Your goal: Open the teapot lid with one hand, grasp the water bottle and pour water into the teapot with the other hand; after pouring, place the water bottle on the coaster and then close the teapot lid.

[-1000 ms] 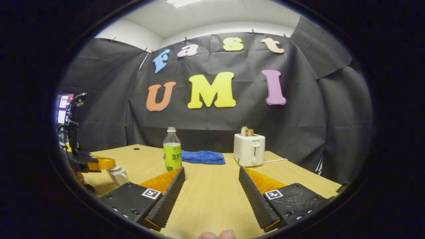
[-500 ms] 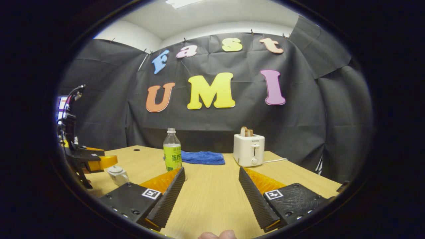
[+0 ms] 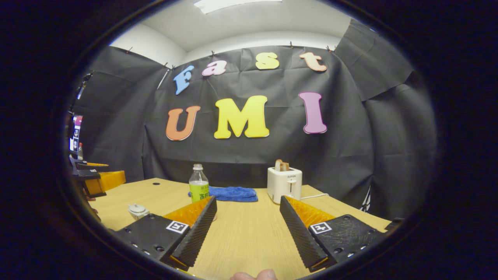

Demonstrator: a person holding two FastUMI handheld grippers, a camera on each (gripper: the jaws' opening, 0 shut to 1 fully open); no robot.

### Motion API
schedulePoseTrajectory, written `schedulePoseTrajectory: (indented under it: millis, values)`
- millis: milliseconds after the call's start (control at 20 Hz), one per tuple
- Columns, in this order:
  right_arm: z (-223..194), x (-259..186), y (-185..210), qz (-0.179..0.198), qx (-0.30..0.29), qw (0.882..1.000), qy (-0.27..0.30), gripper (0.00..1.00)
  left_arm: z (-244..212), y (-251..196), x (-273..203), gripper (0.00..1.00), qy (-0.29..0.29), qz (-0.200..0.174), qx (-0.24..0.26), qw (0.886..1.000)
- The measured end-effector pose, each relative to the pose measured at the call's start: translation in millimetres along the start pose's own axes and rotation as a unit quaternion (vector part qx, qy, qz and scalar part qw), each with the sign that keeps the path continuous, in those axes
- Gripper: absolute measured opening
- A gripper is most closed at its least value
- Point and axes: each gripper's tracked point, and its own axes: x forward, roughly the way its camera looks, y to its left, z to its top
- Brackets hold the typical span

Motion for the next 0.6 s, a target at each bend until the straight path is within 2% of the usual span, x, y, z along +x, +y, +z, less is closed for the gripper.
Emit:
schedulePoseTrajectory:
  millis: [250,600]
  values:
    - [15.7,-17.4,7.9,0.002,-0.013,1.000,-0.018,0.97,10.4,-9.5,-18.4,0.98,-0.003,-0.006,-0.005,1.000]
    - [11.4,-29.8,21.8,0.003,-0.014,1.000,-0.006,0.97,23.9,-10.4,-29.2,0.98,-0.021,-0.002,-0.002,1.000]
